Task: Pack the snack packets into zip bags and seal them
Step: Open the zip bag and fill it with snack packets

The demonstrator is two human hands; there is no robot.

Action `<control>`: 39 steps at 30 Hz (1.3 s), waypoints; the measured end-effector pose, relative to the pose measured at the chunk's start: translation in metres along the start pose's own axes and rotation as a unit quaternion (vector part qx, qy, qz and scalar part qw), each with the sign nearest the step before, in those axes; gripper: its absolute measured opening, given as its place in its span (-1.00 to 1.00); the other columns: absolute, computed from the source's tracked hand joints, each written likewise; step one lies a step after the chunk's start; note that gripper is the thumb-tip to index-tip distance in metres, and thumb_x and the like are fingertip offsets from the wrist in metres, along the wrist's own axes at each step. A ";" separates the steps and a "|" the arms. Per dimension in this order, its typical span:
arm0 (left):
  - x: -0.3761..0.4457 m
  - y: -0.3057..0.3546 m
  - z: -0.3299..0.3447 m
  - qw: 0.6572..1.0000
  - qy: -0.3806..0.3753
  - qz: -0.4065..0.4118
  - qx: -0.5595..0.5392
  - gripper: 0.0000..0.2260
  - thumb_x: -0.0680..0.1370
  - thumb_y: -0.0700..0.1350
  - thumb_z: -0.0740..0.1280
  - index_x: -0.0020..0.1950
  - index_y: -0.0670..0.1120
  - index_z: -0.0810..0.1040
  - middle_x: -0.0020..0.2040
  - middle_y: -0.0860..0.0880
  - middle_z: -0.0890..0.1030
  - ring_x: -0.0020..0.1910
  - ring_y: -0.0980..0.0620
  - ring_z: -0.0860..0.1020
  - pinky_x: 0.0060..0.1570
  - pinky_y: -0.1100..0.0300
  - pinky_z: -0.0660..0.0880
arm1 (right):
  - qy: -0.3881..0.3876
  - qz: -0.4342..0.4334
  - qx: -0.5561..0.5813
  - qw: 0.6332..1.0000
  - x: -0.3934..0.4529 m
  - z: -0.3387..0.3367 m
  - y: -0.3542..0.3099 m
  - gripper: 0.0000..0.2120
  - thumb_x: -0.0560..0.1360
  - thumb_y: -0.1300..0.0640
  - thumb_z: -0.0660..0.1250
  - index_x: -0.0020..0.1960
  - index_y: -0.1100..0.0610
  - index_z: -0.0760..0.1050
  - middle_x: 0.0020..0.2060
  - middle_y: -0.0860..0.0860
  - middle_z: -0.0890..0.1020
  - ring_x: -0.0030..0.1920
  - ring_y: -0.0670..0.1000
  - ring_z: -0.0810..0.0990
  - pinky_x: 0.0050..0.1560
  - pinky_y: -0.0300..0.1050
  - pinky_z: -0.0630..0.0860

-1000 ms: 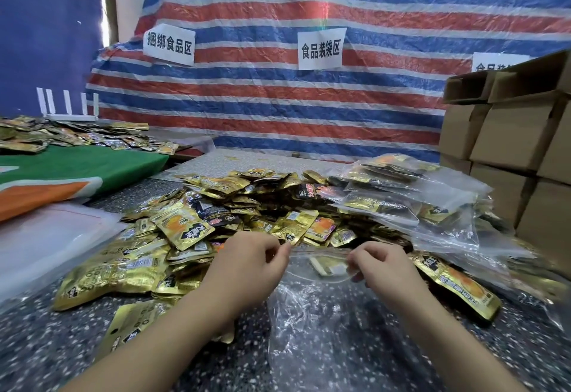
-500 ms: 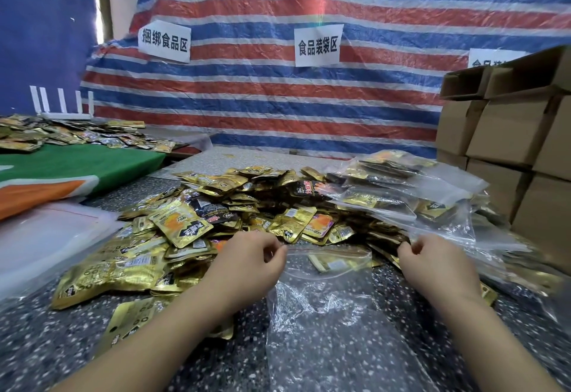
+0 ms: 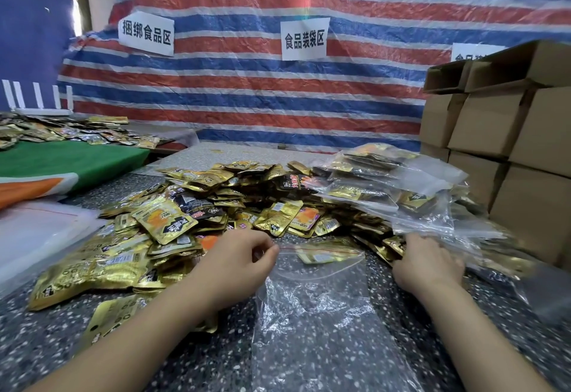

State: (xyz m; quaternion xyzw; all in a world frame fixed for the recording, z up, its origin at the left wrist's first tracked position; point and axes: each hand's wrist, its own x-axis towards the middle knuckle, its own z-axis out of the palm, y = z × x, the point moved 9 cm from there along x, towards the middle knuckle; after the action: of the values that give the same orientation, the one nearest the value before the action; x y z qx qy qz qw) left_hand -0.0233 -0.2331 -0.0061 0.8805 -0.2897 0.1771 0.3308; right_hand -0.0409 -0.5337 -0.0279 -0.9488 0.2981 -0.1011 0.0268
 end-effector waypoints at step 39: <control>-0.004 0.008 0.016 0.996 -0.068 0.033 -0.044 -0.79 0.61 -0.02 0.30 -0.18 -0.04 0.61 -0.27 0.09 0.58 -0.23 0.15 0.52 -0.26 0.33 0.39 | -0.221 -0.181 0.744 0.604 -0.056 -0.033 -0.080 -0.57 0.42 0.16 0.40 0.24 0.28 0.46 0.08 0.19 0.70 0.10 0.16 0.69 0.05 0.01 0.62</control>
State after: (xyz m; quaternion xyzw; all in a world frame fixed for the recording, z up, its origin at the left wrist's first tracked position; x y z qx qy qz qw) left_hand -0.0297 -0.2475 -0.0151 0.8651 -0.3477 0.1151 0.3427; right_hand -0.0474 -0.4359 0.0032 -0.6292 -0.0733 -0.0780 0.7699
